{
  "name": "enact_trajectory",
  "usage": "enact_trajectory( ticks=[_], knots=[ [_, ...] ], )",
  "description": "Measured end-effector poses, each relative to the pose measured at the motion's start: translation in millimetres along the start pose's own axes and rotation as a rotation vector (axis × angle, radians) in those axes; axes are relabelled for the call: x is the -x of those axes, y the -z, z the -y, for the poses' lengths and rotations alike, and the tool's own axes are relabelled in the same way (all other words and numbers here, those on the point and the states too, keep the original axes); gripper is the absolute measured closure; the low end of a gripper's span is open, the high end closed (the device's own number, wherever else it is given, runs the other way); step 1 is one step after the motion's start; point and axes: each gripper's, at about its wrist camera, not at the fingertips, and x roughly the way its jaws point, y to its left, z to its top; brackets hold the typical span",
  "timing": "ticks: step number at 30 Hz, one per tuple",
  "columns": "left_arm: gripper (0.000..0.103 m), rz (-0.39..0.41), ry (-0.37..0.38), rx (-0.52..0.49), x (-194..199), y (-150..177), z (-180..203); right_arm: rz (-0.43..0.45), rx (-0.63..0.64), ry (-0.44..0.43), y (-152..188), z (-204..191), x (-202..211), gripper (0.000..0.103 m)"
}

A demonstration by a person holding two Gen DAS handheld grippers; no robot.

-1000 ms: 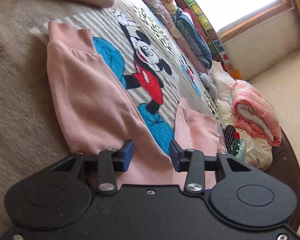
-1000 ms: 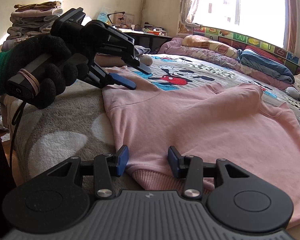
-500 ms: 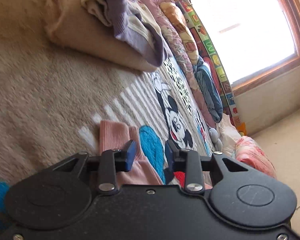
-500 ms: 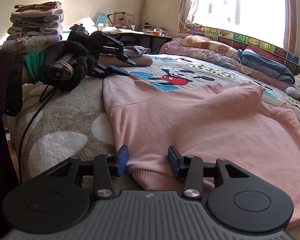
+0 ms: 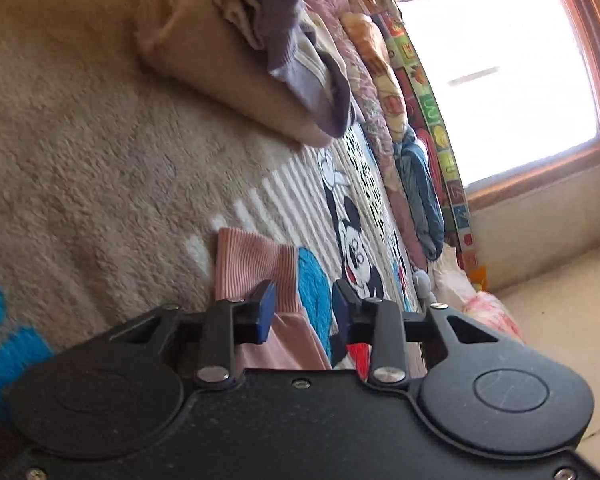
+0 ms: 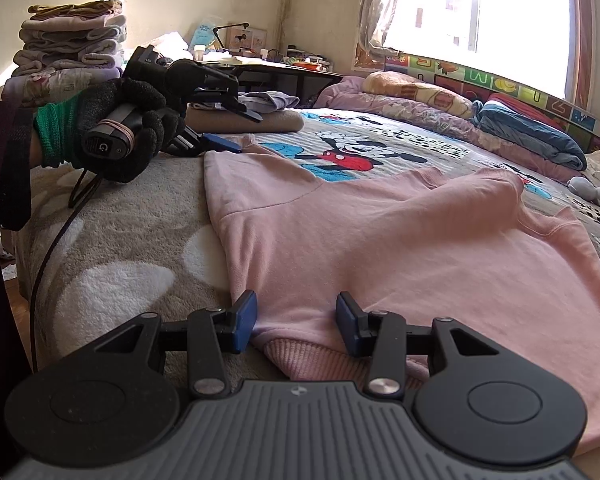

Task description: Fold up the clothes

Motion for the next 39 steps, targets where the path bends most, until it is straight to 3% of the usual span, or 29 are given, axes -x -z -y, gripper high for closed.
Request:
enact_trajectory(
  ticks=[1, 4, 6, 8, 10, 13, 19, 28, 33, 39],
  knots=[
    [0.059, 0.015, 0.013, -0.012, 2.1, -0.4, 7.6, -0.006, -0.006, -0.003, -1.4, 1.1, 0.0, 0.058],
    [0.058, 0.007, 0.09, -0.068, 0.2, 4.7, 36.7, -0.026, -0.021, -0.016, -5.0, 4.1, 1.9, 0.058],
    [0.058, -0.029, 0.105, -0.175, -8.5, 15.7, 64.0, -0.032, -0.042, -0.029, -5.9, 7.8, 4.2, 0.058],
    [0.058, -0.066, 0.067, -0.33, -24.5, 29.4, 96.1, -0.041, -0.07, -0.05, -7.6, 13.1, 7.7, 0.055],
    [0.058, -0.072, -0.003, -0.528, -39.0, 46.5, 123.3, -0.05, -0.107, -0.08, -9.7, 21.3, 13.4, 0.044],
    [0.059, -0.113, -0.051, -0.667, -58.3, 66.8, 138.6, -0.048, -0.167, -0.104, -12.7, 36.3, 24.2, 0.044],
    [0.059, -0.242, -0.052, -0.697, -110.9, 86.5, 154.6, 0.041, -0.413, -0.122, -30.8, 111.4, 46.9, 0.046],
    [0.059, -0.364, -0.023, -0.693, -160.3, 106.6, 169.9, 0.126, -0.668, 0.074, -49.9, 269.2, 19.8, 0.047],
    [0.059, -0.413, -0.034, -0.686, -179.6, 113.7, 165.2, 0.076, -0.766, 0.157, -49.8, 323.5, -24.7, 0.047],
    [0.059, -0.439, -0.039, -0.664, -193.8, 115.0, 157.2, 0.052, -0.898, 0.111, -42.0, 361.8, -63.0, 0.046]
  ],
)
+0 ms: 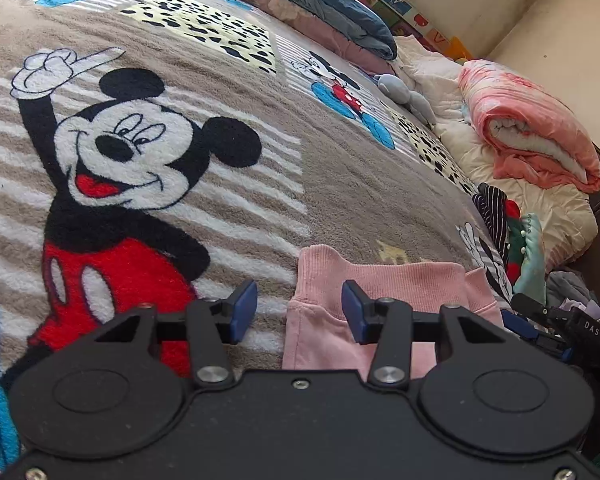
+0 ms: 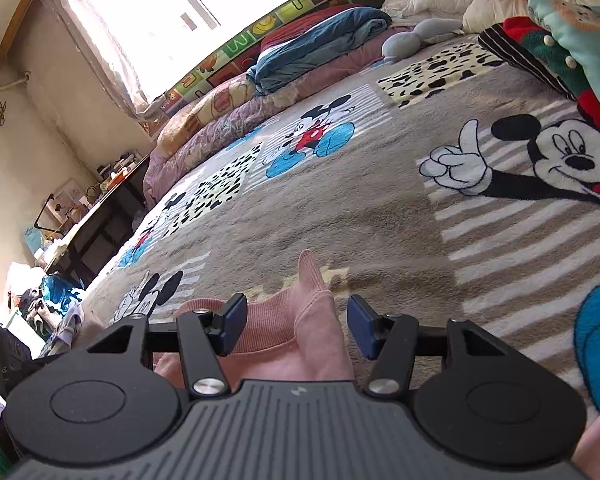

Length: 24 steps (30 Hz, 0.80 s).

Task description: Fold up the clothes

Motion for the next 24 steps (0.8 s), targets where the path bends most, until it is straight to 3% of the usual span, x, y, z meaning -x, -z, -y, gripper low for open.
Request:
enact_trajectory(
  ticks=[7, 10, 12, 13, 16, 19, 24],
  knots=[
    [0.063, -0.007, 0.065, 0.08, -2.2, 0.5, -8.2, -0.05, -0.046, -0.012, 0.1, 8.5, -32.6, 0.052],
    [0.069, -0.011, 0.054, 0.089, -4.9, 2.4, -7.2, -0.048, -0.037, -0.008, 2.4, 7.4, -38.8, 0.055],
    [0.074, -0.007, 0.046, 0.086, -5.0, 3.3, -5.9, -0.041, -0.042, -0.007, 4.1, 9.6, -39.9, 0.062],
    [0.086, -0.007, 0.042, 0.081, -5.2, 3.9, -5.1, -0.038, -0.044, -0.008, 4.8, 10.9, -40.3, 0.068],
    [0.09, 0.014, 0.055, 0.066, -1.0, 4.5, -4.2, -0.028, -0.054, -0.024, 6.4, 15.7, -40.2, 0.085],
    [0.091, 0.077, 0.083, 0.039, 14.1, -0.8, -1.3, -0.001, -0.076, -0.085, 6.1, 20.3, -34.2, 0.092],
    [0.091, 0.138, 0.06, 0.079, 27.5, -5.9, -18.0, 0.069, -0.112, -0.136, 1.1, 26.5, -20.2, 0.093]
  ],
)
